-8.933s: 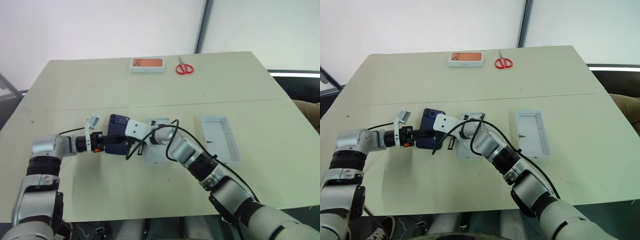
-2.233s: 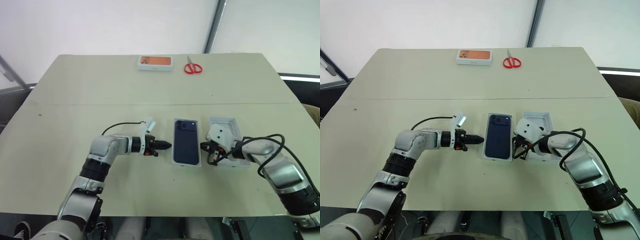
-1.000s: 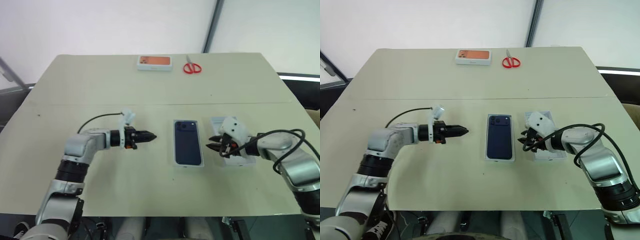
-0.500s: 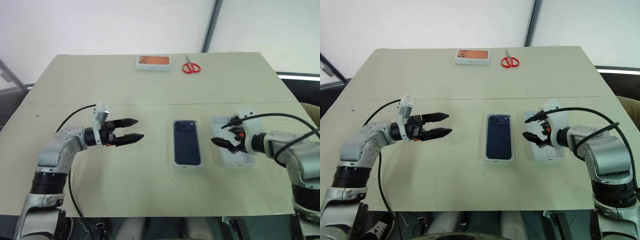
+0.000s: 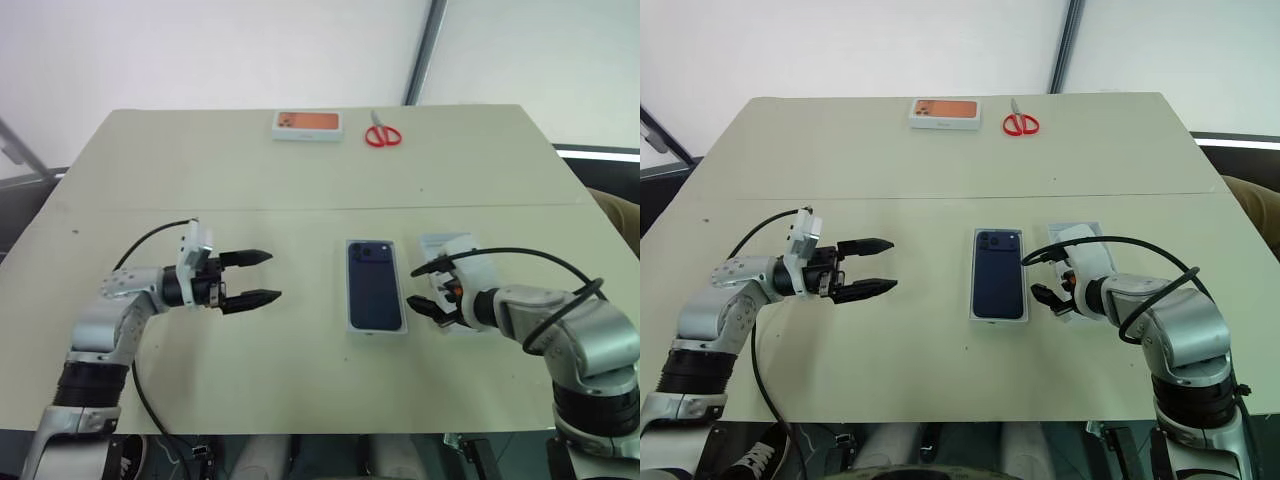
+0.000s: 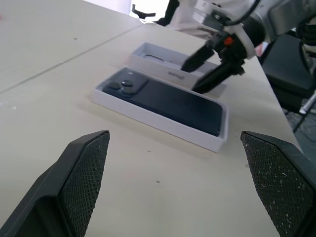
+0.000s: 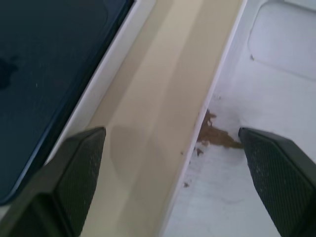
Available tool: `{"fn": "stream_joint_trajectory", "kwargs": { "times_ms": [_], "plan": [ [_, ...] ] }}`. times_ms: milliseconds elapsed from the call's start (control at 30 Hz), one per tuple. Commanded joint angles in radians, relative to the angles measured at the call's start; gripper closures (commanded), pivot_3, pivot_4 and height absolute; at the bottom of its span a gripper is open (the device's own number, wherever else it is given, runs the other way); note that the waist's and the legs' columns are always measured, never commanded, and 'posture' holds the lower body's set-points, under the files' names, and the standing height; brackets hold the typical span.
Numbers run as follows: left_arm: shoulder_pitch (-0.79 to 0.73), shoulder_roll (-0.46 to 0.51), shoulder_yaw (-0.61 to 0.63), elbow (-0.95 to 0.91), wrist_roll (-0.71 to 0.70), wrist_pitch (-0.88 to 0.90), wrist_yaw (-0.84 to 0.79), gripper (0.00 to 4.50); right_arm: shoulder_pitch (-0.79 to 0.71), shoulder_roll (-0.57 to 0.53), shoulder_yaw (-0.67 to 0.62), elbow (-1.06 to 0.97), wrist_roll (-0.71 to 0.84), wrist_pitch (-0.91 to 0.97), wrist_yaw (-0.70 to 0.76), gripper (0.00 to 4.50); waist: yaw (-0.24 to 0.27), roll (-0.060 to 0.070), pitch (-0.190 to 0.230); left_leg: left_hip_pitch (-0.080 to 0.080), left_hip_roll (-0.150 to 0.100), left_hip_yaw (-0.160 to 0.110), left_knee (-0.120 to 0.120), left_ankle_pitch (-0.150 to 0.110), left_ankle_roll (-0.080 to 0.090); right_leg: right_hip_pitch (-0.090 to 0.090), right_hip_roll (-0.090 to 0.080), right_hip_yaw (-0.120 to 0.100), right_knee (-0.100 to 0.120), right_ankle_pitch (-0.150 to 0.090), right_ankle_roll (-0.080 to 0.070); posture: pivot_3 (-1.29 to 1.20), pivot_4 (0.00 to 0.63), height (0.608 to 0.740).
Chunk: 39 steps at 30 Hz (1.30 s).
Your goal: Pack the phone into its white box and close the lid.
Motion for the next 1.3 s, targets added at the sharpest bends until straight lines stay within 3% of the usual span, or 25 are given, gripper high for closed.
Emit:
{"fn": "stream_joint_trajectory", "kwargs": {
  "times_ms": [33, 167, 233, 300, 500, 767, 933, 1067, 1167, 1300],
  "plan": [
    [-0.003, 0.015, 0.008, -0.030, -0.001, -0.027, -0.006, 0.02, -0.011, -0.037, 0.034, -0.036, 0.020, 0.007, -0.036, 0.00, 0.000, 0.000, 0.000, 0.000, 0.000, 0.000, 0.000, 0.000, 0.000, 0.000, 0.000, 0.000, 0.000, 0.000, 0.000, 0.00, 0.150, 0.740],
    [-0.007, 0.013, 0.005, -0.032, -0.005, -0.026, -0.002, 0.02, -0.009, -0.054, 0.058, -0.030, 0.021, 0.007, -0.071, 0.00, 0.001, 0.000, 0.000, 0.000, 0.000, 0.000, 0.000, 0.000, 0.000, 0.001, 0.000, 0.000, 0.000, 0.000, 0.000, 0.00, 0.150, 0.740],
    [-0.010, 0.011, 0.002, -0.033, -0.004, -0.027, -0.001, 0.00, -0.002, -0.032, 0.040, -0.022, 0.035, 0.007, -0.086, 0.51, 0.001, 0.000, 0.000, 0.000, 0.000, 0.000, 0.000, 0.000, 0.000, 0.001, 0.000, -0.001, 0.000, 0.000, 0.000, 0.00, 0.150, 0.740],
    [-0.012, 0.009, -0.001, -0.032, -0.002, -0.028, 0.001, 0.00, -0.001, -0.023, 0.040, -0.024, 0.039, 0.007, -0.103, 1.31, 0.000, 0.000, 0.000, 0.000, 0.000, 0.000, 0.000, 0.000, 0.000, 0.001, 0.000, -0.001, 0.000, 0.000, 0.000, 0.00, 0.150, 0.740],
    [-0.012, 0.002, -0.007, -0.039, -0.001, -0.028, 0.009, 0.00, -0.014, -0.003, 0.036, -0.006, 0.035, 0.007, -0.174, 4.41, -0.003, 0.000, 0.000, 0.000, 0.000, 0.000, 0.000, 0.000, 0.000, 0.000, 0.001, -0.001, 0.000, 0.000, 0.000, 0.00, 0.150, 0.740],
    [-0.020, 0.004, -0.006, -0.034, 0.000, -0.025, 0.015, 0.00, -0.051, 0.032, 0.009, 0.028, 0.040, 0.007, -0.236, 4.47, -0.014, 0.000, 0.000, 0.000, 0.000, 0.000, 0.000, 0.000, 0.000, 0.001, 0.001, -0.001, 0.000, 0.000, 0.000, 0.00, 0.150, 0.740],
    [-0.025, 0.002, 0.007, -0.031, -0.017, -0.003, 0.031, 0.00, -0.181, 0.160, -0.074, 0.023, 0.037, 0.007, -0.258, 4.47, -0.024, 0.003, 0.002, 0.000, 0.000, 0.000, -0.001, 0.000, 0.000, -0.001, 0.001, 0.000, 0.000, 0.000, 0.000, 0.00, 0.150, 0.740],
    [-0.044, -0.002, 0.023, -0.016, -0.030, 0.010, 0.050, 0.00, -0.307, 0.374, -0.267, 0.044, 0.108, 0.007, -0.208, 4.47, -0.023, 0.003, 0.002, 0.000, 0.001, 0.001, -0.002, 0.000, 0.000, -0.002, 0.004, 0.001, 0.001, 0.000, 0.000, 0.00, 0.150, 0.740],
    [-0.061, -0.011, 0.044, -0.008, -0.052, 0.031, 0.078, 0.00, -0.378, 0.593, -0.507, 0.140, 0.298, 0.007, -0.215, 4.47, -0.021, 0.003, 0.002, 0.000, 0.001, 0.000, -0.002, 0.000, 0.000, -0.001, 0.004, 0.001, 0.001, 0.000, 0.000, 0.00, 0.150, 0.740],
    [-0.088, -0.024, 0.081, 0.009, -0.096, 0.074, 0.119, 0.00, -0.420, 0.728, -0.672, 0.277, 0.578, 0.007, -0.363, 4.47, -0.018, 0.004, 0.002, 0.000, 0.000, 0.000, -0.001, 0.000, 0.000, -0.002, 0.003, 0.002, 0.003, 0.000, 0.000, 0.00, 0.150, 0.740]
  ]
}}
